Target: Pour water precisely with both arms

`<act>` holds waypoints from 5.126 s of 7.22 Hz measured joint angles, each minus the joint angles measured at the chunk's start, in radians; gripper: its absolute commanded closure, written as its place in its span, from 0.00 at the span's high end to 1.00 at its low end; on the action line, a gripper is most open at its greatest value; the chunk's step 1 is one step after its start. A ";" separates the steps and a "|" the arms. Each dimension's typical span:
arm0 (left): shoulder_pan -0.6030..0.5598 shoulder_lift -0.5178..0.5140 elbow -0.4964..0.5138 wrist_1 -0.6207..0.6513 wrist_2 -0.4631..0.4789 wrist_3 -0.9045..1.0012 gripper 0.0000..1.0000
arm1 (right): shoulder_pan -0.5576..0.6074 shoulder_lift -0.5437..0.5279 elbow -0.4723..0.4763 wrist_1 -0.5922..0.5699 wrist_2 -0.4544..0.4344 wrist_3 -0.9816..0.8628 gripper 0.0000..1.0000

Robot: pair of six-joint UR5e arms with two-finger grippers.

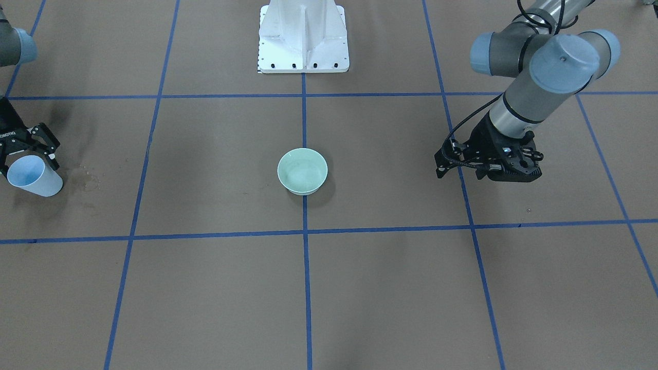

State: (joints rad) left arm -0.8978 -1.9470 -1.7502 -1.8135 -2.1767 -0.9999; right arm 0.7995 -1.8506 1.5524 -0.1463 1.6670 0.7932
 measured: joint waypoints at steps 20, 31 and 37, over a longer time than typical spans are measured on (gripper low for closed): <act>0.231 -0.168 0.070 -0.009 0.091 -0.234 0.00 | 0.504 0.096 0.286 -0.779 0.514 -0.459 0.99; -0.138 0.407 0.047 -0.032 -0.040 0.538 0.99 | 0.503 0.088 0.276 -0.813 0.499 -0.444 0.99; -0.281 0.401 0.050 -0.029 -0.129 0.627 1.00 | 0.533 0.097 0.283 -0.916 0.551 -0.424 0.99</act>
State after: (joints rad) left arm -1.1784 -1.5456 -1.6997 -1.8424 -2.3056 -0.3731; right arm 1.3321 -1.7535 1.8349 -1.0625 2.2176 0.3690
